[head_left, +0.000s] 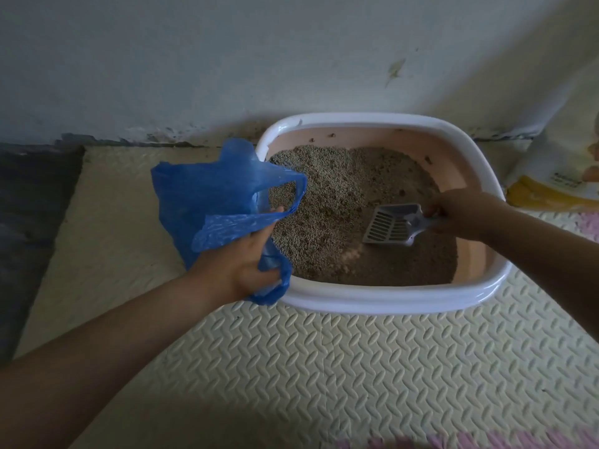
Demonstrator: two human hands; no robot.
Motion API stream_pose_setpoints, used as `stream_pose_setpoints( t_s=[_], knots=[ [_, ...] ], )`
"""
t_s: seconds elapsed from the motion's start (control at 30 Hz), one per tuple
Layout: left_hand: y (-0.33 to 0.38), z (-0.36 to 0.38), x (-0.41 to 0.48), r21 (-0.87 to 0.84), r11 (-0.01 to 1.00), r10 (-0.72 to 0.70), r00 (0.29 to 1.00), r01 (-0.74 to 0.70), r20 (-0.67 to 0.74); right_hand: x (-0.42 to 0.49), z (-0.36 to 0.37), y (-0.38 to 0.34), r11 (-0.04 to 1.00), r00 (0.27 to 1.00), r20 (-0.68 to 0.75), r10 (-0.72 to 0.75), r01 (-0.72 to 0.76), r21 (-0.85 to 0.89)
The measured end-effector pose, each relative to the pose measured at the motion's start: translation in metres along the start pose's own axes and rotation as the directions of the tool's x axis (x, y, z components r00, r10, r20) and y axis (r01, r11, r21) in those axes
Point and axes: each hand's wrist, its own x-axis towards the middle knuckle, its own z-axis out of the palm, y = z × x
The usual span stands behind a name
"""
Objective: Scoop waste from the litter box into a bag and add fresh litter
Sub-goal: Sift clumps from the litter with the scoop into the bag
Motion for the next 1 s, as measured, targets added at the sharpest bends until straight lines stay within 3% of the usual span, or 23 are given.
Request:
stream_pose_setpoints(
  t_s=[0.23, 0.43, 0.63, 0.87, 1.0],
  knots=[
    [-0.010, 0.003, 0.008, -0.056, 0.998, -0.044, 0.997, 0.041, -0.059, 0.023, 0.011, -0.022, 0.992, 0.998, -0.029, -0.048, 0.052, 0.119],
    [-0.019, 0.012, 0.012, -0.320, 0.946, -0.079, 0.996, 0.061, -0.042, 0.039, 0.021, -0.057, 0.948, 0.988, -0.139, -0.059, 0.099, 0.302],
    [-0.026, 0.020, 0.012, -0.560, 0.825, -0.129, 0.990, 0.072, -0.062, 0.053, 0.040, -0.092, 0.889, 0.983, -0.185, -0.016, 0.099, 0.448],
    [-0.040, 0.034, 0.016, -0.628, 0.763, -0.264, 0.960, 0.152, -0.089, 0.042, 0.060, -0.098, 0.767, 0.981, -0.188, 0.041, 0.089, 0.636],
    [-0.047, 0.039, 0.020, -0.521, 0.841, -0.237, 0.965, 0.143, -0.116, 0.028, 0.060, -0.085, 0.760, 0.956, -0.288, 0.052, 0.149, 0.632]
  ],
)
